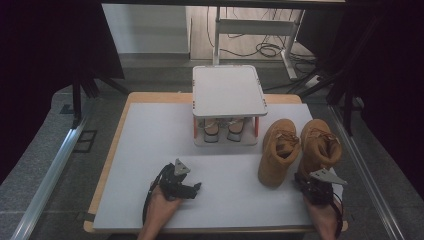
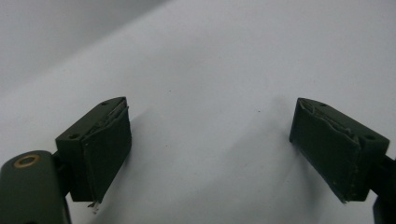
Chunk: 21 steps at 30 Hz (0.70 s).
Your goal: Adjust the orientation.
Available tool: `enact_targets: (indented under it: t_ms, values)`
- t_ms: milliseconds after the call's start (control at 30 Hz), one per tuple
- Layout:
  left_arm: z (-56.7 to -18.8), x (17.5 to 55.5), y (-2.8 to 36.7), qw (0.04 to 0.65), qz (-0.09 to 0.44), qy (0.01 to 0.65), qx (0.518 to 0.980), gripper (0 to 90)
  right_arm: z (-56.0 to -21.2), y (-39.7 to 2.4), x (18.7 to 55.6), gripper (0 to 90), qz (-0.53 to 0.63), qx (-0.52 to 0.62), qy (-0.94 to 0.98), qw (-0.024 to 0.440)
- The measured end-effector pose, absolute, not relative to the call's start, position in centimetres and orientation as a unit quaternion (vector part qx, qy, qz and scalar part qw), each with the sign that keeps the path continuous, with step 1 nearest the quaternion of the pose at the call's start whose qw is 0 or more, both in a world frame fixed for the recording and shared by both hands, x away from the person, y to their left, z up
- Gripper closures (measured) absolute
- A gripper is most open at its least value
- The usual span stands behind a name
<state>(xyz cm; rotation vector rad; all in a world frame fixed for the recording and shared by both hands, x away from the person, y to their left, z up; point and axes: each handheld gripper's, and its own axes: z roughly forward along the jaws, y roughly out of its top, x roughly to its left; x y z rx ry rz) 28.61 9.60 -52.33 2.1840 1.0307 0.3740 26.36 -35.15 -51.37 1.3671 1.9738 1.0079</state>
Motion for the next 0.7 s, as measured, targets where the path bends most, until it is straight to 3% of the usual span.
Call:
enact_targets:
  t_ms: [700]
  values:
    - [-52.3,28.6,9.6,0.342,0.144,0.397,0.839,12.6,-51.2,-36.8,25.1,90.0,0.359,0.509,0.734,0.27]
